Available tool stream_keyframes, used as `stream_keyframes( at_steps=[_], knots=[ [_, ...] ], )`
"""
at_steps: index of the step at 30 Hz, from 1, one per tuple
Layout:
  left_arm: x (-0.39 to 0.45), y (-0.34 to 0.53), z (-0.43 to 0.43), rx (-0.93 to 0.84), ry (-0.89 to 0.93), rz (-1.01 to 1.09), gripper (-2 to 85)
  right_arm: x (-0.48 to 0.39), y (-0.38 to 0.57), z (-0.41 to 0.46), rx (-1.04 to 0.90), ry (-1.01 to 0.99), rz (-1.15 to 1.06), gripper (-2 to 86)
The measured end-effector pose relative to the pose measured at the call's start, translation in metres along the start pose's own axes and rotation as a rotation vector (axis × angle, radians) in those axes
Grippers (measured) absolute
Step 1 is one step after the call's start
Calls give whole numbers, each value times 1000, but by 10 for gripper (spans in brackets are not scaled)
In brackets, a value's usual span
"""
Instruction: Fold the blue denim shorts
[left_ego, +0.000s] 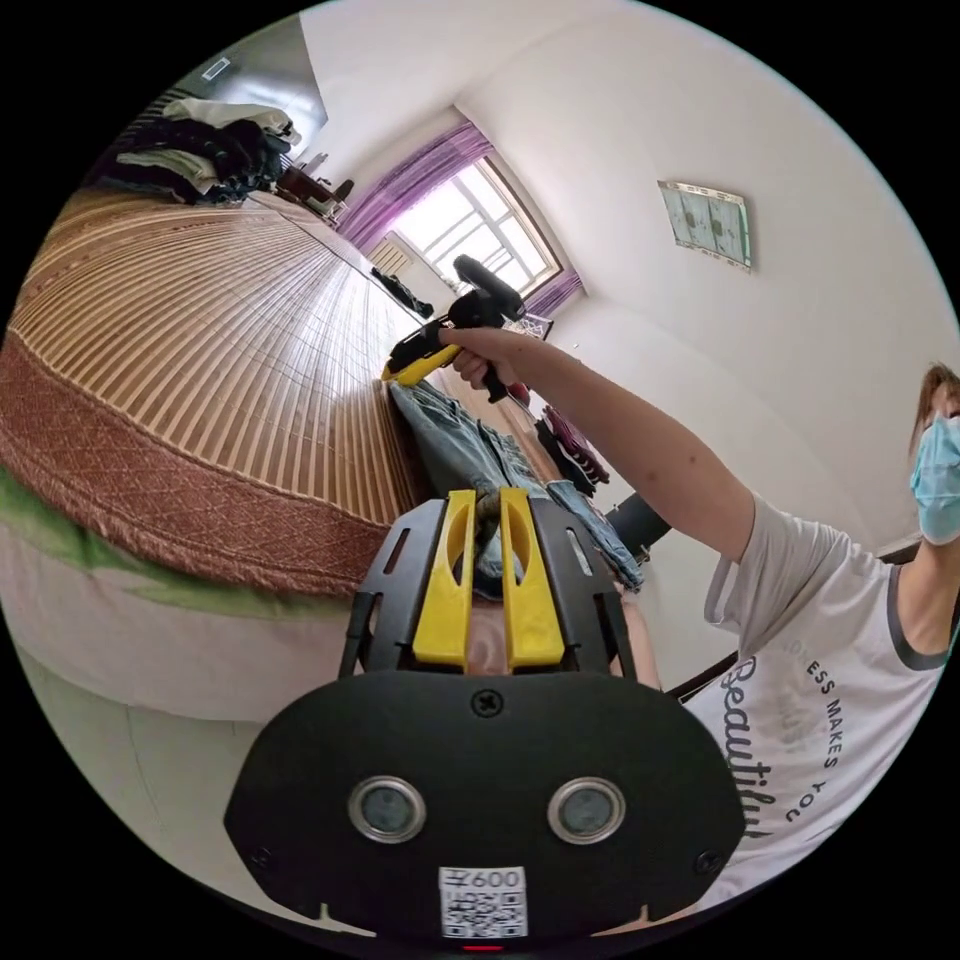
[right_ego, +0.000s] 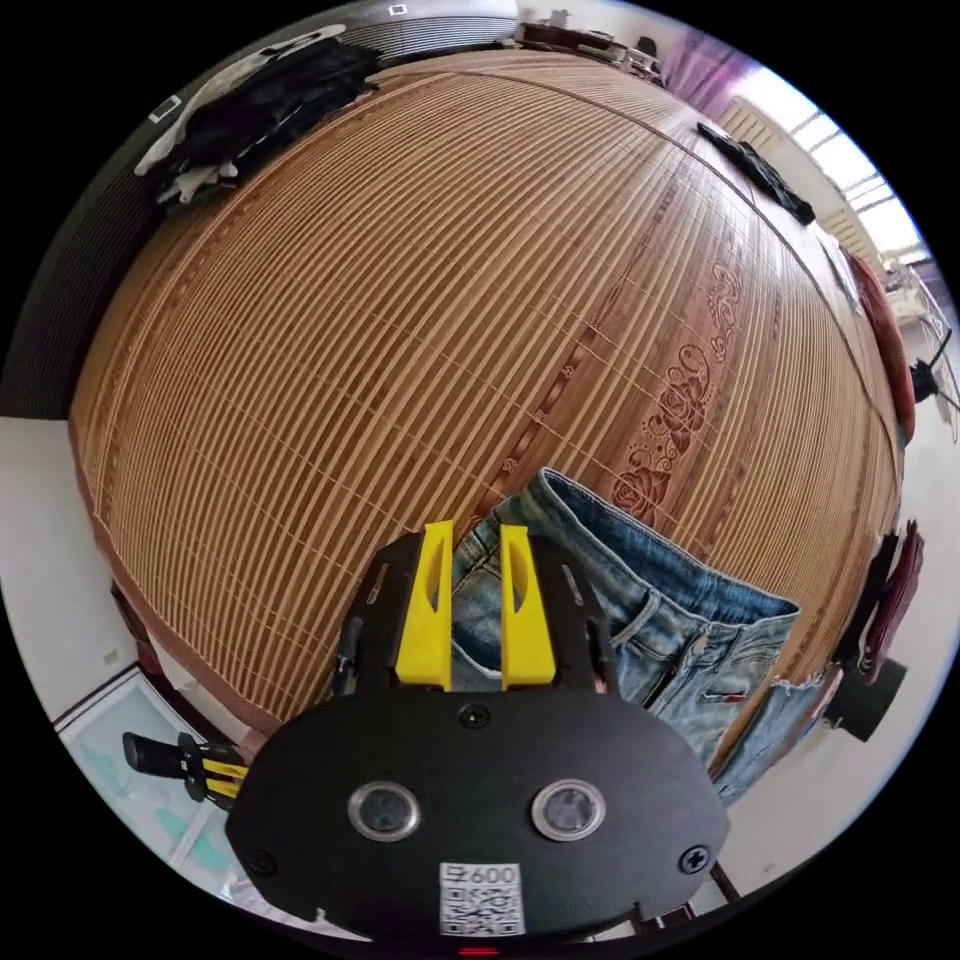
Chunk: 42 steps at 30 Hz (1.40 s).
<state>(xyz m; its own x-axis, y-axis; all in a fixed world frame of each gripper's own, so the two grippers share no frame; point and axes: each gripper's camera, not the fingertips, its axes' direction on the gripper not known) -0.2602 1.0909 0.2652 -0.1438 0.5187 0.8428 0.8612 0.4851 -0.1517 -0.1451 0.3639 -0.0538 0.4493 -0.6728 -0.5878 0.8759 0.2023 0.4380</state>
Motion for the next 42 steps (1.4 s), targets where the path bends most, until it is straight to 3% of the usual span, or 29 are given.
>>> stream_keyframes(
  at_steps=[2, 7, 10, 14, 16, 21, 25, 29, 35, 39, 42],
  knots=[
    [-5, 6, 2, -15, -9, 26, 19, 1, 5, -2, 28, -11, -12, 27],
    [-48, 29, 1, -5, 2, 14, 20, 12, 66, -19, 311, -67, 34, -5],
    [-74, 43, 0, 18, 33, 18, 20, 31, 89, -46, 389, -205, 48, -8],
    [-87, 63, -5, 81, 96, 61, 19, 74, 133, -136, 438, -525, 4, -8],
    [-85, 56, 0, 55, 222, 64, 19, 99, 161, -190, 503, -564, -8, -8],
    [-2, 17, 30, -35, 242, 302, 18, 183, 246, -309, 611, -661, -102, -9],
    [50, 7, 138, -159, 319, 352, 18, 224, 289, -340, 623, -609, -181, -9],
    [49, 26, 270, -259, 353, 334, 19, 278, 322, -339, 641, -596, -150, -9],
    [-33, 77, 465, -352, 470, 201, 23, 320, 324, -308, 549, -560, -62, -9],
    [-111, 116, 567, -429, 525, 68, 31, 284, 313, -278, 495, -298, -194, -9],
    [-159, 134, 620, -474, 503, -2, 47, 265, 306, -260, 517, -292, -218, -9]
  ],
)
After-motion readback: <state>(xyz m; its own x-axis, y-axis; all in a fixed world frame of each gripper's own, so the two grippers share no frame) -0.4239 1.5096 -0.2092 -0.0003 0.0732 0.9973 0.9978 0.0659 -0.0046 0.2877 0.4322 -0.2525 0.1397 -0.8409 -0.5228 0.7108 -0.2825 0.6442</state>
